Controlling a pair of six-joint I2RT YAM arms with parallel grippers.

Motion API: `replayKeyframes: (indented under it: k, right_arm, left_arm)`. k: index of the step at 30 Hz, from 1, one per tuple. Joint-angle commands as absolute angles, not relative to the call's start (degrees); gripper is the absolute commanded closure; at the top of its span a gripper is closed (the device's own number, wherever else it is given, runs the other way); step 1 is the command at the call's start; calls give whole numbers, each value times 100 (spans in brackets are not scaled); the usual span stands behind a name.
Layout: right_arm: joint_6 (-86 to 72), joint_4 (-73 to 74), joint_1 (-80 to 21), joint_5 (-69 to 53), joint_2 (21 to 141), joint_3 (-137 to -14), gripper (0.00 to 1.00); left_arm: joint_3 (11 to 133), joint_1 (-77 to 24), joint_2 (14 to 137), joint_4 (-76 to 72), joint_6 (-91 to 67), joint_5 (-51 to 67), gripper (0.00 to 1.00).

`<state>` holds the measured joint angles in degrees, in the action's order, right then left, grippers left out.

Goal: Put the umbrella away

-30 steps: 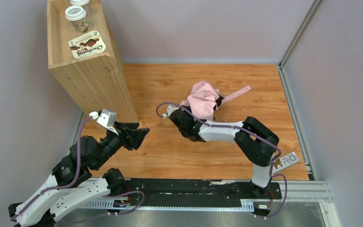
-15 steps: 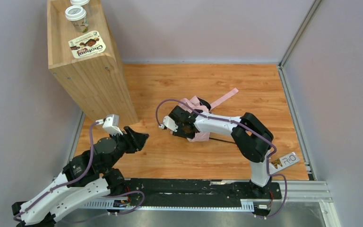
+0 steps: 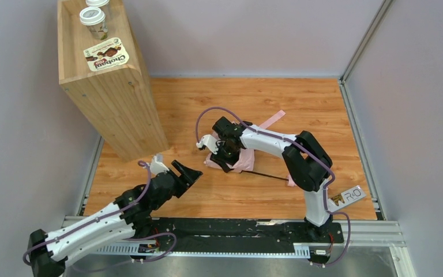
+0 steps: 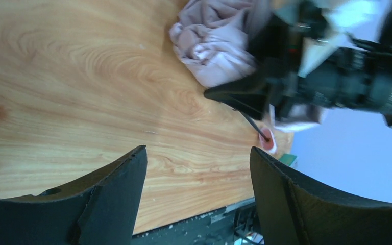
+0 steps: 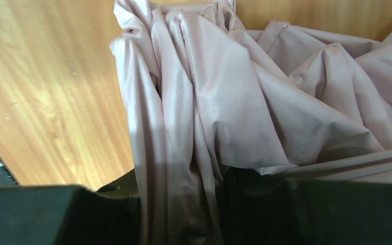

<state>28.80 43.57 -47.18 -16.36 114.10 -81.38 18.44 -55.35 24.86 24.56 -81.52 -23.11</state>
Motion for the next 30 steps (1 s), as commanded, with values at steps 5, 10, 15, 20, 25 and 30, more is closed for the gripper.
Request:
replayKeyframes:
  k: [5,10,15,20,25,30]
  right_arm:
    - [2646,4746,-4693,-3358,11847,-7804,100]
    - [2610,4737,-4702,-3243,11883,-7840,100]
    - [2575,4667,-4693,-3208,11804,-7858,100]
    - [2558,4667,-4685,-3190,11742,-7858,100]
    - [2549,4640,-4693,-3261,11619,-7884,100]
    - [2610,4781,-4702,-3296,11602,-8016,100]
  left_arm:
    - [1240,-5292,4024,-272,-9806,-2628,19]
    - [1045,-4755,5218,-1589,-10247,-1926,18]
    - [1248,-4440,6098,-2232,-10309,-1522,18]
    - [1335,-4342,7029,-3049,-10275,-1012,18]
    - [1529,-4307,8092,-3961,-10055,-599,21]
    - [1398,-4228,9139,-5245,-10054,-290,41]
